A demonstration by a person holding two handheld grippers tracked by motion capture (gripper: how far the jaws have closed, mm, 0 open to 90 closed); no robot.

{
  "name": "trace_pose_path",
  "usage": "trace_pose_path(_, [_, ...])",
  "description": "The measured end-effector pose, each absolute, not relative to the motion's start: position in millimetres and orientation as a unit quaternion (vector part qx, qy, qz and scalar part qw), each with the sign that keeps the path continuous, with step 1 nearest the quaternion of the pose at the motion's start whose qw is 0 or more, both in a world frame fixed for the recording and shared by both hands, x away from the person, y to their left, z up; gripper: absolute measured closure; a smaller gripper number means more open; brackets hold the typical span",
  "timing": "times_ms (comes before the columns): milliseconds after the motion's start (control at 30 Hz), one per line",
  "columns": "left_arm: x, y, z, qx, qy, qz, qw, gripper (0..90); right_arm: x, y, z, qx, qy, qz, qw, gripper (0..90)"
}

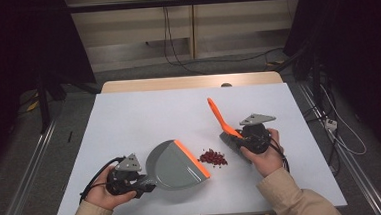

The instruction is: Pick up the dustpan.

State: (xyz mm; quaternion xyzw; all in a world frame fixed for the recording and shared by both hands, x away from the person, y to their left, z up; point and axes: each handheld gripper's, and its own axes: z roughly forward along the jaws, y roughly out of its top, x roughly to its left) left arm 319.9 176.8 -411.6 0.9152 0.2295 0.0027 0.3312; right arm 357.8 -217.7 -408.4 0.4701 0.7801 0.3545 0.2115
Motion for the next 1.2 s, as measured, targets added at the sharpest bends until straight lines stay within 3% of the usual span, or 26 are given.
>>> trace_pose_path(600, [316.9,168.8,-419.7,0.927,0.198,-0.005,0.318,63.2,361.7,-202.7,-410.8,0.459,0.780,0.362,0.223,70.6])
trace_pose_path(800, [317.4,170.1,-422.6,0.929,0.190,-0.004,0.316,63.0,360.2,-204.9,-404.0,0.459,0.783,0.359,0.217,62.7])
trace_pose_path(867, [314.3,167.8,-424.9,0.917,0.215,-0.008,0.336,62.9,358.6,-205.1,-401.4,0.457,0.786,0.353,0.220,62.4])
trace_pose_path(967, [319.4,171.6,-422.9,0.935,0.178,-0.003,0.306,62.6,356.1,-205.8,-398.7,0.459,0.787,0.349,0.220,62.6])
trace_pose_path(1200, [316.6,170.9,-426.1,0.926,0.205,-0.011,0.318,57.0,356.5,-209.6,-404.0,0.469,0.793,0.327,0.209,66.9])
